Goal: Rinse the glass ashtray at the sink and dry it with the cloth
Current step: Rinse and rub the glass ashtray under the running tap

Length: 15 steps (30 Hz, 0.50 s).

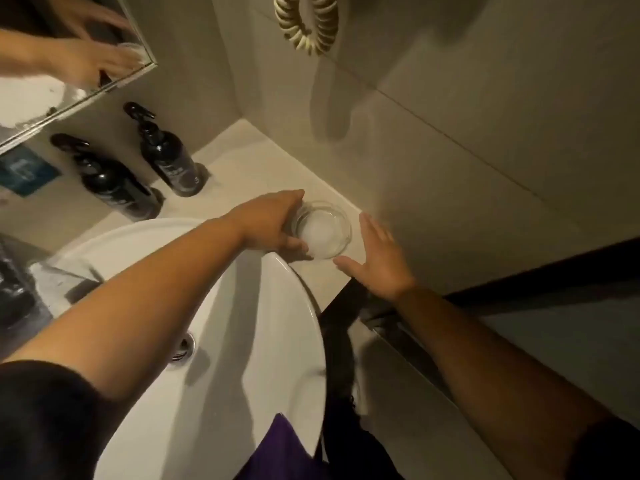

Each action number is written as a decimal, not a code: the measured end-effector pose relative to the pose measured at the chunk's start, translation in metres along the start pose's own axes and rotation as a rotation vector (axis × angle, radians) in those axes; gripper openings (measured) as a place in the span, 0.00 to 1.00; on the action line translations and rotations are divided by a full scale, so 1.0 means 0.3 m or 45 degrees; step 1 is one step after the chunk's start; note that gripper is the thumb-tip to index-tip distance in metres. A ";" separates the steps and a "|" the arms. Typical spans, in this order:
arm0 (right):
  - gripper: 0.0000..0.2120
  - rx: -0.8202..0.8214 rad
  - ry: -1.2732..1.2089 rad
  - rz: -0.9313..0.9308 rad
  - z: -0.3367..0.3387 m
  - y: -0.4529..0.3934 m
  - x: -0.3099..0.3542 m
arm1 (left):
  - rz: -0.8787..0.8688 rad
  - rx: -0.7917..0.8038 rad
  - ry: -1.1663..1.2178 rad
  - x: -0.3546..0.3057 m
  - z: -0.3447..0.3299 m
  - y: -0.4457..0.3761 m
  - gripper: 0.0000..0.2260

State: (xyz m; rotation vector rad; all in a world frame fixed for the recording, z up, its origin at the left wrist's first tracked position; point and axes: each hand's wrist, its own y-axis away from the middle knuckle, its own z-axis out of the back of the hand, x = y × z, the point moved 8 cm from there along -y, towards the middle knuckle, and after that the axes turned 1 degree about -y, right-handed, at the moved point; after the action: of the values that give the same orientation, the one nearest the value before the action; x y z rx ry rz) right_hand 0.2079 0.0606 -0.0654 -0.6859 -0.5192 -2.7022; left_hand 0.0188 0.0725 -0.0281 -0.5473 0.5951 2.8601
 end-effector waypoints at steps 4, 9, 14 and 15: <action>0.49 0.029 0.026 0.041 -0.027 -0.048 0.008 | 0.080 0.259 0.074 0.038 -0.061 -0.050 0.56; 0.50 0.076 0.024 0.019 -0.064 -0.083 0.005 | 0.065 0.298 -0.016 0.053 -0.103 -0.091 0.55; 0.50 0.043 0.001 0.006 -0.077 -0.102 0.000 | 0.016 0.204 -0.067 0.048 -0.106 -0.113 0.53; 0.49 0.038 -0.012 0.005 -0.075 -0.103 0.001 | 0.011 0.198 -0.049 0.048 -0.104 -0.113 0.53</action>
State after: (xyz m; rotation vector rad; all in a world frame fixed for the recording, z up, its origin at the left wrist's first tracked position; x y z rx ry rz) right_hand 0.1873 0.0787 -0.0921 -0.6914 -0.5586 -2.6837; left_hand 0.0236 0.0915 -0.0722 -0.4652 0.8059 2.7936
